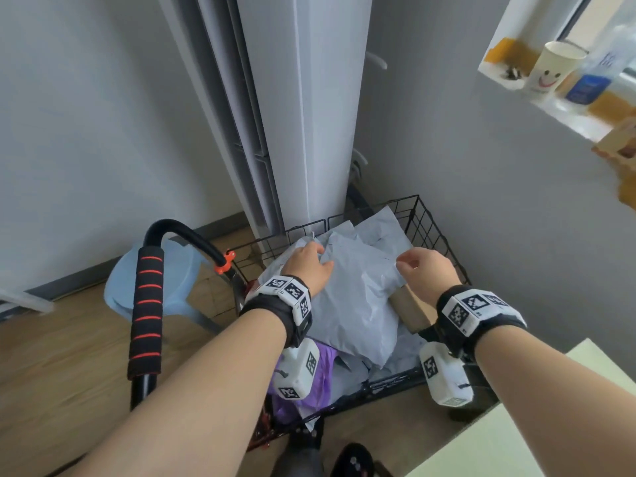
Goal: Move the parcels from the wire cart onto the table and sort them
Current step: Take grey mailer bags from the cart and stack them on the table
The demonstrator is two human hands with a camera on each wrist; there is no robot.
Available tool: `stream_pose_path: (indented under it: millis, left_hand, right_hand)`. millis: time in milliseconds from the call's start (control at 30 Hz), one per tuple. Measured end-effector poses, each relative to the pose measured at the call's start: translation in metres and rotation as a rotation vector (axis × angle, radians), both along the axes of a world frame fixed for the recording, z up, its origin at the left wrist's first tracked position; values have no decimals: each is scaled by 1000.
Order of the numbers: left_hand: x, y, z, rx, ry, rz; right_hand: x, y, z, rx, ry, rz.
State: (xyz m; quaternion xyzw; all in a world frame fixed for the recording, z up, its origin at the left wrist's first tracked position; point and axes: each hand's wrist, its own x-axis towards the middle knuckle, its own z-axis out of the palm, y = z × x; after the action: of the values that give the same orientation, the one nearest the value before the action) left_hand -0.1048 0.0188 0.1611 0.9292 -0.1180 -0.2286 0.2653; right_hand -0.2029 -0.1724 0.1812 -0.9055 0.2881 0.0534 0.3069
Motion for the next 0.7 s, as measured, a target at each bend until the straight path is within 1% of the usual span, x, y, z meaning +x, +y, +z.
stream_pose_path:
  millis: [167, 367, 567, 700]
  left_hand:
    - [39, -17, -34, 0, 82, -37]
    - [77, -29, -78, -12, 174, -14]
    - [100, -43, -128, -1, 248, -24]
    - [104, -52, -159, -6, 269, -46]
  right_hand:
    - [34, -11, -27, 7, 70, -41]
    - [73, -22, -69, 34, 158, -82]
    - [105, -35, -112, 83, 205, -129]
    - [116, -44, -146, 105, 233, -131]
